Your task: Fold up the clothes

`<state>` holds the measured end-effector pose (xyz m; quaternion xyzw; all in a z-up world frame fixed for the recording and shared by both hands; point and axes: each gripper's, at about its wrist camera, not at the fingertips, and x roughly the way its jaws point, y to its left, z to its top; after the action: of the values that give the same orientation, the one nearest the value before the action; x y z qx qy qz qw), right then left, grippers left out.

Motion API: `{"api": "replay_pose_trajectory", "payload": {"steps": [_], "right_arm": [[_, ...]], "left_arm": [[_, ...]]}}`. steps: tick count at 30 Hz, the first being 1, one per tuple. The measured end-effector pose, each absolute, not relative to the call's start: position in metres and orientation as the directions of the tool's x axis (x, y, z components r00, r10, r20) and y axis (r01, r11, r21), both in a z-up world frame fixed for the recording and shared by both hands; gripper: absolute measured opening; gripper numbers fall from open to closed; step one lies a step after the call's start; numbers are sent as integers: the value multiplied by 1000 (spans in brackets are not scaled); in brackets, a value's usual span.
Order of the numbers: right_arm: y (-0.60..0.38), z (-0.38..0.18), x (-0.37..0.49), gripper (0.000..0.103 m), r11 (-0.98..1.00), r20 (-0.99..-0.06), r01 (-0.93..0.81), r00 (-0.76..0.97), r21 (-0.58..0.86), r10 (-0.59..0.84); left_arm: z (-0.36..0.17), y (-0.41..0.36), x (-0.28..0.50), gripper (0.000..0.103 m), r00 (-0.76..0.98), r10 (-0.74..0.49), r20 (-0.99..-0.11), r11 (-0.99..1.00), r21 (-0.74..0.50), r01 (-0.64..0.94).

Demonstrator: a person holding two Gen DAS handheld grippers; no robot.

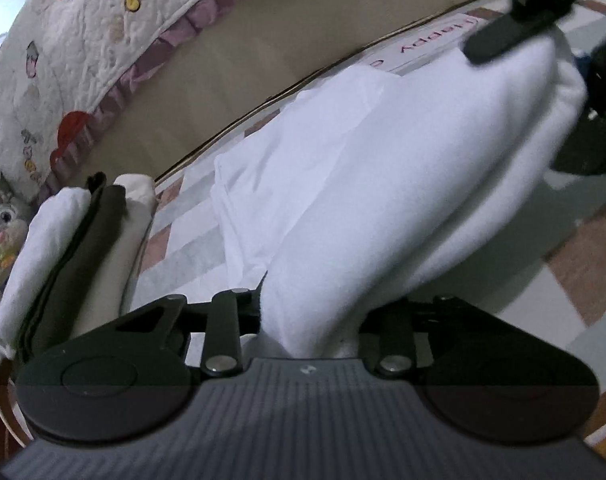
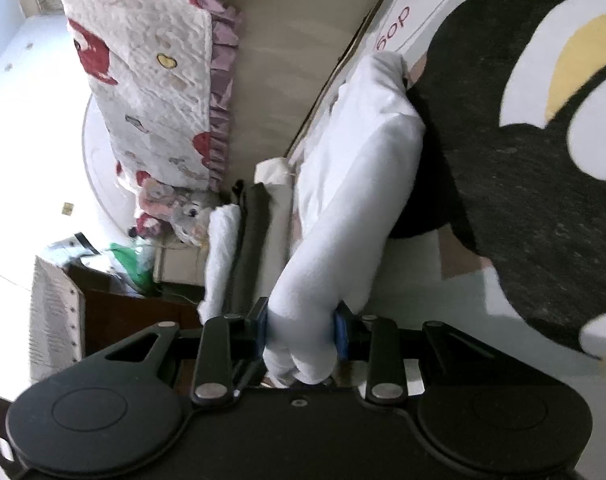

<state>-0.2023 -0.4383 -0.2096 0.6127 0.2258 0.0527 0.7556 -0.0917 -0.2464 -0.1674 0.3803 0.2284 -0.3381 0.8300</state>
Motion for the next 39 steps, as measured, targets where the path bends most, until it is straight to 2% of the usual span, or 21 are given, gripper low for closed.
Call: {"api": "replay_pose_trajectory", "payload": {"steps": [5, 8, 14, 19, 30, 35, 39], "right_arm": [[-428, -192, -223, 37, 244, -288, 209, 889, 947, 356], [-410, -188, -252, 37, 175, -300, 249, 866, 953, 400], [-381, -185, -285, 37, 194, -327, 267, 833, 944, 447], [-376, -176, -288, 44, 286, -377, 272, 819, 919, 433], [-388, -198, -288, 45, 65, -248, 245, 865, 967, 435], [-390, -189, -288, 50, 126, -318, 294, 824, 948, 469], [-410, -149, -311, 54, 377, -452, 314, 812, 871, 368]], "left_arm": [[-138, -235, -118, 33, 662, -377, -648, 489, 468, 736], [-116, -217, -146, 33, 655, -371, -659, 495, 456, 739], [-112, -194, -173, 34, 613, -333, -717, 492, 422, 761], [-105, -204, -155, 37, 593, -296, -748, 549, 375, 747], [-88, -215, -137, 37, 560, -296, -774, 552, 340, 761], [-89, -219, -136, 37, 552, -299, -778, 522, 351, 777], [-80, -224, -116, 37, 500, -297, -813, 518, 303, 800]]}}
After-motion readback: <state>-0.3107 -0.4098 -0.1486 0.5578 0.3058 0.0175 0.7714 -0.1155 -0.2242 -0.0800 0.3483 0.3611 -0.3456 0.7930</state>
